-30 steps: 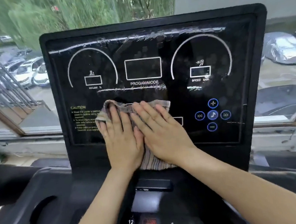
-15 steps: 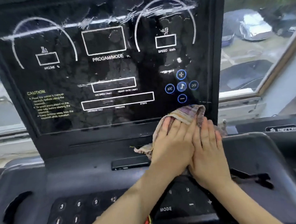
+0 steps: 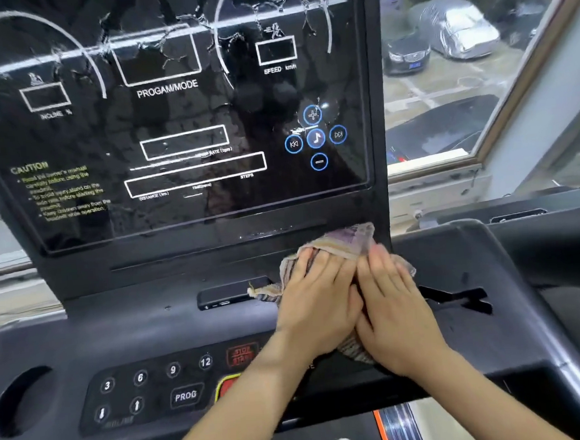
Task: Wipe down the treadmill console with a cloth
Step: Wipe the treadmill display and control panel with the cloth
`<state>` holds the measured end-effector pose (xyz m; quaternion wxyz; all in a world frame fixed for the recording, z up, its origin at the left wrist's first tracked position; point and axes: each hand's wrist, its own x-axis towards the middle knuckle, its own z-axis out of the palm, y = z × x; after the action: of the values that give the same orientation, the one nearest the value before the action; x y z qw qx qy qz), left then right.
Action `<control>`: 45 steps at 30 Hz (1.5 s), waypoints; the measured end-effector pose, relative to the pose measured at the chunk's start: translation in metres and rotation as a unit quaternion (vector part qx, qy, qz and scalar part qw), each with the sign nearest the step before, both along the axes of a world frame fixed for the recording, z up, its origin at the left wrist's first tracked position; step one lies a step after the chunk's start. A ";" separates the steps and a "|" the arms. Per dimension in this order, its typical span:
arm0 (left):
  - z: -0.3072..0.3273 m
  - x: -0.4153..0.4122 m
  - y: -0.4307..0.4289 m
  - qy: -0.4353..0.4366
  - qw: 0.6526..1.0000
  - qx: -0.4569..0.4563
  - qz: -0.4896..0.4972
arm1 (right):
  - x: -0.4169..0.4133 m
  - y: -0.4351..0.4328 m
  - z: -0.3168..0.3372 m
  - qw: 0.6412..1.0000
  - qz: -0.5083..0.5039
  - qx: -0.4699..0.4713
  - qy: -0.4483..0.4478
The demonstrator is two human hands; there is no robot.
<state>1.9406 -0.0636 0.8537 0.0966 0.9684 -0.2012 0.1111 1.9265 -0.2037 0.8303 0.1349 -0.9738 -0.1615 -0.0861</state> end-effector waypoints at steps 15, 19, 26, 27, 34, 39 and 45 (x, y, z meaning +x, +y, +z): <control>0.037 -0.046 0.006 0.313 0.858 -0.382 0.141 | -0.010 -0.023 0.041 0.944 0.030 0.313 0.102; 0.044 -0.033 0.023 0.229 0.863 -0.428 0.139 | 0.001 -0.026 0.055 0.968 -0.092 0.235 -0.004; -0.002 -0.064 0.058 0.093 0.984 -0.138 0.068 | -0.036 0.051 0.003 0.990 -0.108 -0.029 0.088; -0.004 -0.066 0.067 0.095 0.985 -0.130 0.058 | -0.038 0.060 0.001 0.992 -0.097 -0.036 0.074; 0.004 -0.103 0.153 0.065 0.955 -0.219 0.190 | -0.081 0.154 0.006 0.996 0.044 0.001 0.076; -0.006 -0.133 0.253 0.014 0.911 -0.138 0.389 | -0.093 0.260 0.014 0.972 0.218 0.015 0.086; -0.029 -0.160 0.310 0.101 0.903 -0.143 0.392 | -0.078 0.236 0.022 0.978 0.145 -0.029 0.148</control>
<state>1.7806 0.2465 0.8250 0.2026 0.9510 0.2230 0.0695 1.8482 0.0323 0.8519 0.1399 -0.9456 -0.2813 0.0843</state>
